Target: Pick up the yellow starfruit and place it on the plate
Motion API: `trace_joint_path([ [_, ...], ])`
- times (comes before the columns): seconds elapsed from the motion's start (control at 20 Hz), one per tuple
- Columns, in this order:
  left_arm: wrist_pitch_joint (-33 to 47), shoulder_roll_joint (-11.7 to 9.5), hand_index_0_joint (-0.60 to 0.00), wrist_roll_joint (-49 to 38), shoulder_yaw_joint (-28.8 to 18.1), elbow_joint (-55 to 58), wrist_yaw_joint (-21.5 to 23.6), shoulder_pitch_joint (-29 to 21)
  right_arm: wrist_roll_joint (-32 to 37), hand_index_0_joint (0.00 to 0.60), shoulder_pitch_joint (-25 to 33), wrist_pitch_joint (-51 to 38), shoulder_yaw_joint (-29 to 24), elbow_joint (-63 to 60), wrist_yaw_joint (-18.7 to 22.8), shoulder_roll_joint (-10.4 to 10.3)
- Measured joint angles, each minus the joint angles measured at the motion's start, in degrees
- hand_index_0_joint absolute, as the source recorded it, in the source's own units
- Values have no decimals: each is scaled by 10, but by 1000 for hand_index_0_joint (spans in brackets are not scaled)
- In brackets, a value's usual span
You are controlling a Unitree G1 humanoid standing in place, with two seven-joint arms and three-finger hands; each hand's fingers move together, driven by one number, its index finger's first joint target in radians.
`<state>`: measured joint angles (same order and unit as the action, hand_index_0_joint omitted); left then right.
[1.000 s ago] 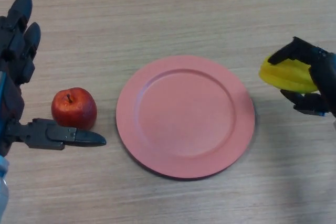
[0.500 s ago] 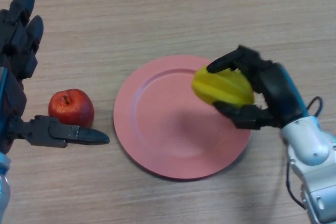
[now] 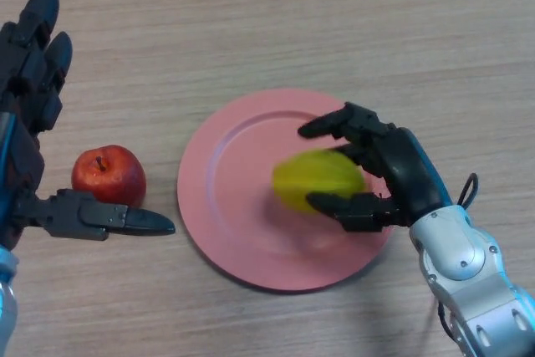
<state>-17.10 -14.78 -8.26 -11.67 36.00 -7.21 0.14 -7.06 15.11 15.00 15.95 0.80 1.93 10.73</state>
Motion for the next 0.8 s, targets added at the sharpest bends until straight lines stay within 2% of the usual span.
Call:
trace_joint_path([
  [0.2,-9,0,0,-5,0,6,0,0,23,0,0,8,0,1,0,0],
  [0.35,-13,0,0,-18,0,6,0,0,58,0,-5,30,-4,59,0,0],
  [0.45,-14,0,0,-18,0,6,0,0,64,0,-5,30,-29,94,-3,0],
  [0.6,-18,3,0,-15,4,6,1,0,75,0,-24,77,-97,191,-43,0],
  [0.7,-18,4,0,-15,6,3,1,-1,82,0,-37,109,-125,246,-64,0],
  [0.8,-19,5,0,-15,10,-2,1,-1,117,0,-56,132,-147,288,-79,9],
])
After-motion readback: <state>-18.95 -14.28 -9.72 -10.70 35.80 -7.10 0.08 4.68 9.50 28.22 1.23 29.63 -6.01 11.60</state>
